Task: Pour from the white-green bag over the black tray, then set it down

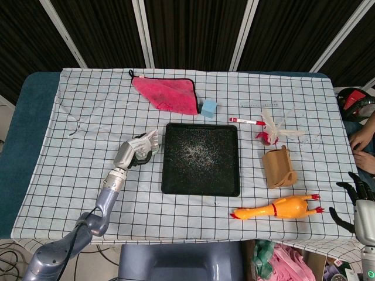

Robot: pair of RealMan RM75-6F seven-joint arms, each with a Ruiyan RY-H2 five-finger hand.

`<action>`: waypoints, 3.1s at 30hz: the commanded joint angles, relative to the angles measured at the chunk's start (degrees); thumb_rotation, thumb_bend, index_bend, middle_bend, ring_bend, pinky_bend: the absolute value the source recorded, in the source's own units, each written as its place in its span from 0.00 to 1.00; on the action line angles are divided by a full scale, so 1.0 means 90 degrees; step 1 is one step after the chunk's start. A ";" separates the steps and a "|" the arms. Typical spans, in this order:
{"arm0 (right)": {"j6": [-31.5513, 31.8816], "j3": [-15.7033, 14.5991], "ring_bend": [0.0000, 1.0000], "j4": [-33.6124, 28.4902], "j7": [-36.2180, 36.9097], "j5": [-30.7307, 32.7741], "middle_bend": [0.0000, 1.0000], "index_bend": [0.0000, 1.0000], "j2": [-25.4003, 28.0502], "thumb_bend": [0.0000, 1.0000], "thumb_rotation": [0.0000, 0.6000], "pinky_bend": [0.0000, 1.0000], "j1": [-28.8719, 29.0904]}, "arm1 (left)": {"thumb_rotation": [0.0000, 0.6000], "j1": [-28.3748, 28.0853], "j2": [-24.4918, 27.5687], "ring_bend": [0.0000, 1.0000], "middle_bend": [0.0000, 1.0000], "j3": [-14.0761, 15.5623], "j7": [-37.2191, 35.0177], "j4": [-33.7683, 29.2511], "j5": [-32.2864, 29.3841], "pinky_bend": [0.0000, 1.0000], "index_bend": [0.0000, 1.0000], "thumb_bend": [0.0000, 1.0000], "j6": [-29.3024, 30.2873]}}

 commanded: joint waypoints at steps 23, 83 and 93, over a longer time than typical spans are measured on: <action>0.0027 0.0005 0.14 -0.0006 -0.0002 -0.0008 0.08 0.29 0.0002 0.22 1.00 0.32 -0.0009 | 1.00 -0.0004 0.0070 0.27 0.35 -0.0011 0.0152 -0.0147 -0.0024 0.41 0.29 0.51 0.0049; 0.0037 0.0078 0.14 -0.0062 0.0116 0.0159 0.08 0.29 0.0018 0.22 1.00 0.32 -0.0046 | 1.00 -0.2621 0.3958 0.31 0.41 -0.0210 0.5708 -0.4568 -0.0484 0.47 0.35 0.65 -0.3219; 0.0021 0.0096 0.14 -0.0068 0.0131 0.0209 0.08 0.29 0.0020 0.22 1.00 0.32 -0.0049 | 1.00 -0.2911 0.4122 0.31 0.42 -0.0051 0.6544 -0.4602 -0.0724 0.48 0.37 0.65 -0.3572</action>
